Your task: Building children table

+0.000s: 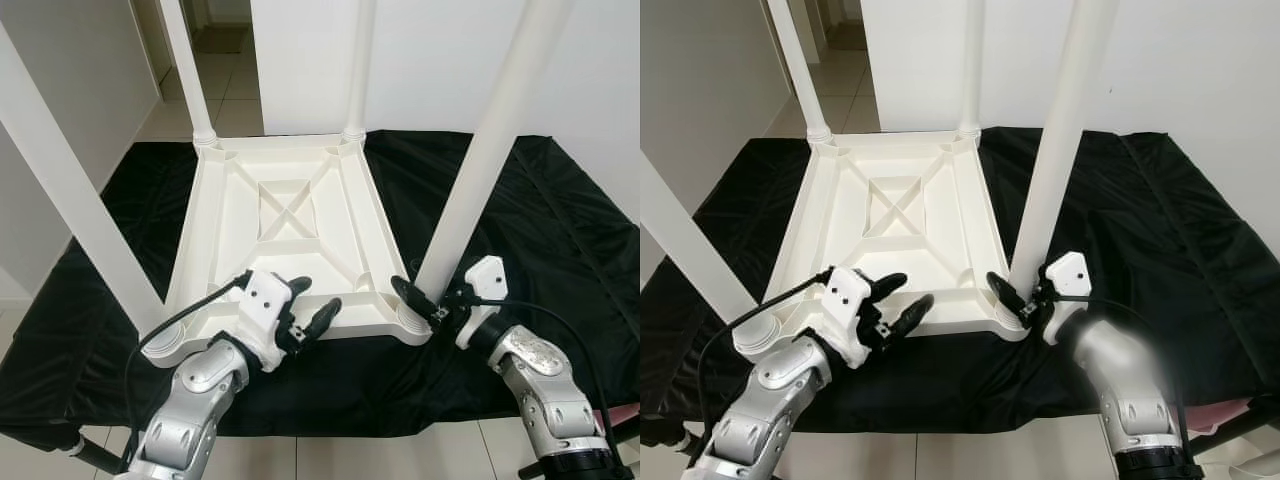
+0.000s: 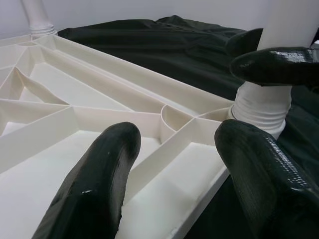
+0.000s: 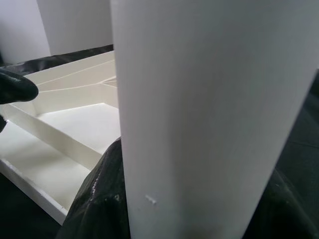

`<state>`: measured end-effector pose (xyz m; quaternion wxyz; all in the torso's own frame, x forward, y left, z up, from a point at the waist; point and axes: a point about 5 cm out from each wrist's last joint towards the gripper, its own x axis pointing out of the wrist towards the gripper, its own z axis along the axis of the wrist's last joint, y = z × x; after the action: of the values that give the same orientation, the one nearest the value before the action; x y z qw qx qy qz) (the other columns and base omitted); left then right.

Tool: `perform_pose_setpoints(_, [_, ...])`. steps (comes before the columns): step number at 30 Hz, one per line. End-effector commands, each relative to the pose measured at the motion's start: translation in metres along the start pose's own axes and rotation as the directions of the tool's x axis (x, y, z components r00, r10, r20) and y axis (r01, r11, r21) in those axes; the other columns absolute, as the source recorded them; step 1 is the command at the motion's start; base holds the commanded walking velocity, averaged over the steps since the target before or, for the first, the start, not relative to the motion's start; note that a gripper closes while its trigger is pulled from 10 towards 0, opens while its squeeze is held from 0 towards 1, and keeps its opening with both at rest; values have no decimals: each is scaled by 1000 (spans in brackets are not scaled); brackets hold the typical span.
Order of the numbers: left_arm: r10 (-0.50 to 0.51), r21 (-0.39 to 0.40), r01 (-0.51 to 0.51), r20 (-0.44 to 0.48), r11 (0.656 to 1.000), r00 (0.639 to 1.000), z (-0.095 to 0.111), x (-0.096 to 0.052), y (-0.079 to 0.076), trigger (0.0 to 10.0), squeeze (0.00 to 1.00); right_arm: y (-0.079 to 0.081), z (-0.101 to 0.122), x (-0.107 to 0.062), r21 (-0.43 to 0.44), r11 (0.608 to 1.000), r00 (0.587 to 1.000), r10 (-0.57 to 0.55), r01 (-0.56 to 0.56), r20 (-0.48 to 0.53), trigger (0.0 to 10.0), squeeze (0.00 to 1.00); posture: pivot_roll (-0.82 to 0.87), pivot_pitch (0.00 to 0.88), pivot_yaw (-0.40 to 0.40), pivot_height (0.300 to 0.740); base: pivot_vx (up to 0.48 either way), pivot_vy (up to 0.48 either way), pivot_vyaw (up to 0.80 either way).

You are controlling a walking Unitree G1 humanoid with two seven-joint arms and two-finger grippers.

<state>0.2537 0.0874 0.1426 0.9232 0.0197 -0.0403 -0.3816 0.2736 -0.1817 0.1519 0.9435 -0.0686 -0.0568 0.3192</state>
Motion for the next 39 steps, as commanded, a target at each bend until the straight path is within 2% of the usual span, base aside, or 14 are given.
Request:
perform_pose_setpoints(1, [-39, 4, 39, -13, 999, 999, -1, -2, -3, 10000, 0, 6, -5, 0, 25, 1000, 1000, -4, 5, -18, 10000, 0, -60, 32, 23, 740, 0, 0, 0])
perform_pose_setpoints(8, [-29, 8, 30, -17, 1000, 999, 0, -3, -2, 10000, 0, 6, -7, 3, 45, 987, 987, -149, 152, -56, 10000, 0, -56, 29, 17, 740, 0, 0, 0])
perform_pose_setpoints(9, [-34, 11, 35, -15, 999, 999, 0, -3, -3, 10000, 0, 8, -9, 5, 60, 966, 965, -244, 250, -98, 10000, 0, -54, 26, 15, 740, 0, 0, 0])
perform_pose_setpoints(15, [-39, 10, 39, -18, 999, 999, 0, -3, -3, 10000, 0, 26, -12, 7, 111, 917, 919, -366, 383, -149, 10000, 0, -60, 19, 17, 740, 0, 0, 0])
perform_pose_setpoints(20, [-47, 20, 48, -14, 999, 999, 1, -1, -2, 10000, 0, 48, -11, 13, 86, 827, 828, -542, 556, -145, 10000, 0, -58, 10, 17, 740, 0, 0, 0])
perform_pose_setpoints(26, [-47, 17, 47, -11, 999, 999, 2, 0, -2, 10000, 0, 55, -6, 20, 107, 813, 819, -559, 572, -129, 10000, 0, -58, 7, 22, 740, 0, 0, 0])
perform_pose_setpoints(27, [-50, 15, 51, -12, 999, 999, 2, 0, -3, 10000, 0, 55, -5, 21, 123, 813, 822, -556, 569, -124, 10000, 639, -58, 7, 23, 740, 0, 0, 0])
perform_pose_setpoints(28, [-53, 14, 53, -12, 998, 999, 2, 0, -4, 10000, 0, 55, -4, 22, 135, 813, 823, -554, 567, -121, 10000, 639, -58, 7, 23, 740, 0, 0, 0])
perform_pose_setpoints(29, [-55, 16, 55, -12, 998, 998, 2, 0, -3, 10000, 0, 53, -2, 22, 145, 816, 829, -549, 559, -109, 10000, 1000, -61, 14, 29, 740, 0, 0, 0])
perform_pose_setpoints(33, [-57, 23, 57, -12, 998, 998, 3, 0, -2, 10000, 0, 46, 4, 22, 132, 823, 833, -549, 553, -71, 10000, 1000, -63, 17, 34, 740, 0, 0, 0])
perform_pose_setpoints(36, [-57, 29, 57, -20, 998, 998, 2, -1, 0, 10000, 0, 37, 2, 19, 135, 860, 870, -489, 493, -60, 10000, 1000, -59, 15, 33, 740, 0, 0, 0])
perform_pose_setpoints(37, [-57, 30, 57, -21, 998, 998, 2, -2, 0, 10000, 0, 35, 2, 18, 137, 869, 880, -471, 475, -59, 10000, 910, -59, 15, 33, 740, 0, 0, 0])
perform_pose_setpoints(38, [-57, 30, 57, -21, 998, 998, 2, -2, 0, 10000, 0, 35, 2, 18, 137, 869, 880, -471, 475, -59, 10000, 910, -59, 15, 33, 740, 0, 0, 0])
perform_pose_setpoints(39, [-67, 35, 68, -24, 997, 997, 2, -3, 0, 10000, 0, 30, 1, 16, 107, 908, 915, -402, 405, -44, 10000, 0, -56, 17, 30, 740, 0, 0, 0])
